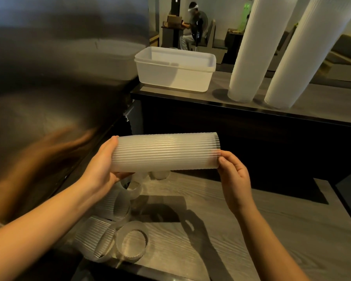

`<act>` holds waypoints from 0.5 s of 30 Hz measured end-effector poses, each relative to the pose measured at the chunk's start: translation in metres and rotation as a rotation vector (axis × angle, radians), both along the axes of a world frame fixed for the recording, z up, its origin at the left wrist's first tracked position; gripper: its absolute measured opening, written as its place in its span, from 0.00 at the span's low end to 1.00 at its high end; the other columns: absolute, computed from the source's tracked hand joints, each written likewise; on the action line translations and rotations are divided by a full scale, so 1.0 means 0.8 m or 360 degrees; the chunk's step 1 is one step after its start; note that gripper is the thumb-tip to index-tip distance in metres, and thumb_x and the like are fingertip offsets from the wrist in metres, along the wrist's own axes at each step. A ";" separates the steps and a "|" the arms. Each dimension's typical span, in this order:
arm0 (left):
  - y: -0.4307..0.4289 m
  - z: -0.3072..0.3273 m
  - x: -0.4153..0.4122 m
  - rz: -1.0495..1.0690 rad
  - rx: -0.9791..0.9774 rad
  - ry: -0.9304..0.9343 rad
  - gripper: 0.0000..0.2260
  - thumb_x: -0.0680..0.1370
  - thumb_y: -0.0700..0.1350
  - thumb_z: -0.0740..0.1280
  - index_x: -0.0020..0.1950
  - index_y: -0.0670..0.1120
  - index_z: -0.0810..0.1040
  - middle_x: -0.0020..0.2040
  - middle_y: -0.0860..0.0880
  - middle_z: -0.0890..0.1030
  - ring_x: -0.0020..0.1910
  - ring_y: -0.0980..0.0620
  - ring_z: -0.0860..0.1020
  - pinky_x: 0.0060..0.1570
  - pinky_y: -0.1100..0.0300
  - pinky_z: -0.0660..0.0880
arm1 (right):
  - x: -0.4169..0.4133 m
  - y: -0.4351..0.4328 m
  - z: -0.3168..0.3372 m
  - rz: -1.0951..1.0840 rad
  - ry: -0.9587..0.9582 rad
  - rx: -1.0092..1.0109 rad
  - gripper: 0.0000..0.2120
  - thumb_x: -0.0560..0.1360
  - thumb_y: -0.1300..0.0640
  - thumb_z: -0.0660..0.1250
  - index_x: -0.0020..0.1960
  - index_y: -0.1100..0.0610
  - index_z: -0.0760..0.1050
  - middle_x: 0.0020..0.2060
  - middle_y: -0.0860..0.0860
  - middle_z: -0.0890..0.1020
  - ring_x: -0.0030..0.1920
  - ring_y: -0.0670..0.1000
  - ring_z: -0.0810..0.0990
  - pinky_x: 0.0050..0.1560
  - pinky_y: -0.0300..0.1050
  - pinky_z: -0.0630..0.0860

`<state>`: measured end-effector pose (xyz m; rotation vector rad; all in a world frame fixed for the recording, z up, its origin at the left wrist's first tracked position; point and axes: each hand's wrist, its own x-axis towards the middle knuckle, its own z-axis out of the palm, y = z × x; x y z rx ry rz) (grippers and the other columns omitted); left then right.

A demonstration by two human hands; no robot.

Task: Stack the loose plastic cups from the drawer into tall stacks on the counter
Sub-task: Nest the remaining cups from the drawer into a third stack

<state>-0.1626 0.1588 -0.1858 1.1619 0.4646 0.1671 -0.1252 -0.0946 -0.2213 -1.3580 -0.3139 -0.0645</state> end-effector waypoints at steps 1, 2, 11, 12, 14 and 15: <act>0.000 0.000 0.001 0.0011 0.0000 -0.0003 0.12 0.79 0.51 0.59 0.61 0.51 0.72 0.54 0.47 0.74 0.53 0.49 0.74 0.42 0.53 0.74 | 0.006 0.002 -0.004 -0.0036 0.0048 0.0126 0.11 0.75 0.48 0.60 0.49 0.49 0.79 0.46 0.45 0.81 0.52 0.45 0.78 0.52 0.37 0.75; 0.001 0.000 0.001 0.0019 0.0000 -0.0006 0.12 0.79 0.51 0.59 0.61 0.51 0.72 0.54 0.48 0.74 0.53 0.50 0.74 0.43 0.53 0.74 | 0.015 0.004 -0.011 -0.0130 0.0126 0.0228 0.13 0.78 0.50 0.56 0.52 0.53 0.77 0.48 0.48 0.81 0.52 0.46 0.78 0.54 0.38 0.75; 0.001 -0.002 0.001 0.0032 -0.0028 -0.0042 0.12 0.80 0.51 0.58 0.62 0.52 0.71 0.54 0.48 0.73 0.53 0.49 0.74 0.42 0.54 0.74 | 0.078 0.074 -0.104 -0.0069 -0.0165 -0.1550 0.08 0.78 0.56 0.59 0.43 0.55 0.74 0.34 0.52 0.75 0.39 0.50 0.75 0.43 0.41 0.68; 0.001 -0.001 0.001 0.0021 -0.0025 -0.0045 0.11 0.80 0.51 0.58 0.61 0.52 0.72 0.54 0.47 0.73 0.53 0.49 0.74 0.43 0.53 0.75 | 0.081 0.083 -0.107 -0.0034 -0.0275 -0.1774 0.11 0.78 0.54 0.58 0.39 0.53 0.73 0.30 0.51 0.73 0.37 0.51 0.73 0.43 0.42 0.68; 0.001 -0.002 0.002 0.0012 -0.0023 -0.0045 0.09 0.80 0.51 0.58 0.59 0.53 0.73 0.54 0.47 0.73 0.54 0.48 0.74 0.44 0.52 0.75 | 0.090 0.097 -0.117 -0.0055 -0.0600 -0.1933 0.11 0.76 0.55 0.62 0.35 0.54 0.75 0.25 0.50 0.73 0.30 0.50 0.72 0.37 0.41 0.72; 0.002 -0.002 0.002 0.0017 -0.0027 -0.0041 0.09 0.80 0.51 0.58 0.58 0.53 0.73 0.55 0.47 0.73 0.54 0.48 0.74 0.45 0.52 0.75 | 0.093 0.103 -0.122 0.0025 -0.0629 -0.2048 0.10 0.71 0.56 0.69 0.32 0.55 0.76 0.24 0.50 0.75 0.26 0.47 0.72 0.32 0.38 0.72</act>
